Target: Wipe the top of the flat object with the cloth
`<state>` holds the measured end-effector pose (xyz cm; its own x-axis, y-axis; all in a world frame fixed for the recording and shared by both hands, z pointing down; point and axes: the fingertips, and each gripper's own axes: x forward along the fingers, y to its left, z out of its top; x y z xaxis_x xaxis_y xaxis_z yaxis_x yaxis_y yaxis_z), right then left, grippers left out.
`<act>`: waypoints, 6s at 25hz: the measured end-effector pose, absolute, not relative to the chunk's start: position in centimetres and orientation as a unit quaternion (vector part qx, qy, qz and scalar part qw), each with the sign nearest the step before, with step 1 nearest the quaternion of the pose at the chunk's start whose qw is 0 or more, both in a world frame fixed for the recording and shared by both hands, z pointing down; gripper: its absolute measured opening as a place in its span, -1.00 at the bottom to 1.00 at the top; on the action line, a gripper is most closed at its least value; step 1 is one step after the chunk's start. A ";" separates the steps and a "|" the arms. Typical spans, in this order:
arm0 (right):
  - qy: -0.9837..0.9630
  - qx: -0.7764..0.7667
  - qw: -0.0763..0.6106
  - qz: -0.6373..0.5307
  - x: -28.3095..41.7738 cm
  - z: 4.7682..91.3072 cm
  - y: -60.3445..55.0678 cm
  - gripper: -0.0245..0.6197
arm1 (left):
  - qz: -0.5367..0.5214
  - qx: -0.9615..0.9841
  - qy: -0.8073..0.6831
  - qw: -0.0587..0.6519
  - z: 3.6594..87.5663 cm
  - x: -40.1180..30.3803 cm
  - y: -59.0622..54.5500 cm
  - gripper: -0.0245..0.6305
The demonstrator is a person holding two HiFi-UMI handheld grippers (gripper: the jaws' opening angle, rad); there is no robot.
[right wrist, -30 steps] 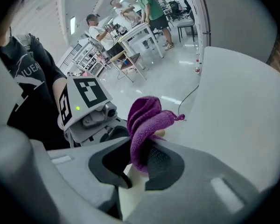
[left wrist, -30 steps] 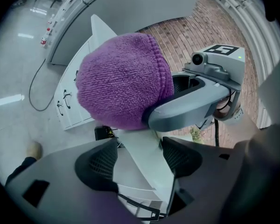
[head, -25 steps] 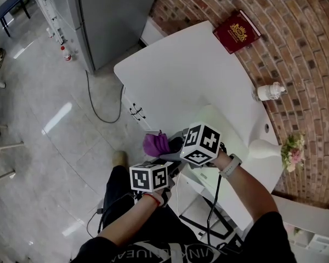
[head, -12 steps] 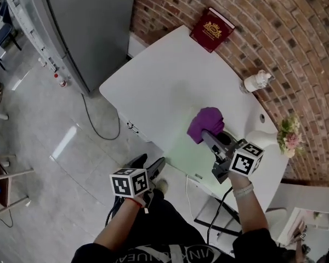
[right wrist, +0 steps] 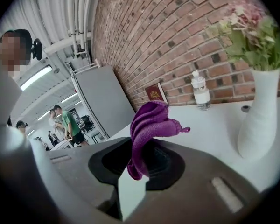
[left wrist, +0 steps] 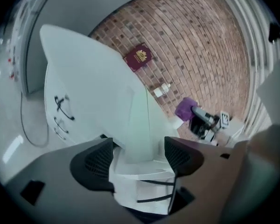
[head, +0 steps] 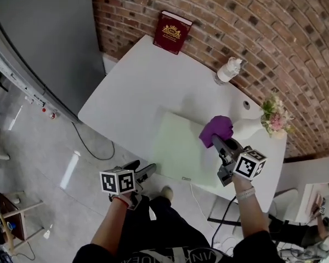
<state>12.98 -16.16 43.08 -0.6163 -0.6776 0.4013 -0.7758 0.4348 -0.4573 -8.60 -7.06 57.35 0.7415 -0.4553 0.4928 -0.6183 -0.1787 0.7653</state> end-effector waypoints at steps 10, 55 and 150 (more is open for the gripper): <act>-0.866 0.383 0.163 0.277 7.5 45.7 -26.8 -0.68 | 0.263 0.892 -0.312 0.193 50.7 -4.5 -13.5 -0.02; -0.755 0.348 0.474 0.291 21.5 55.1 -21.3 -0.68 | 0.409 0.845 -0.328 0.103 54.6 -2.2 -16.5 -0.88; -0.794 0.406 0.450 -0.042 19.1 46.6 -5.0 -0.68 | -0.164 0.797 -0.492 0.310 35.5 -16.2 -14.8 -0.05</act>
<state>19.13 -5.00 46.65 -0.2656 -0.6829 0.6805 -0.6079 0.6665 0.4316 -16.20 -14.84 35.53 0.4616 -0.8860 0.0442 -0.6828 -0.3230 0.6553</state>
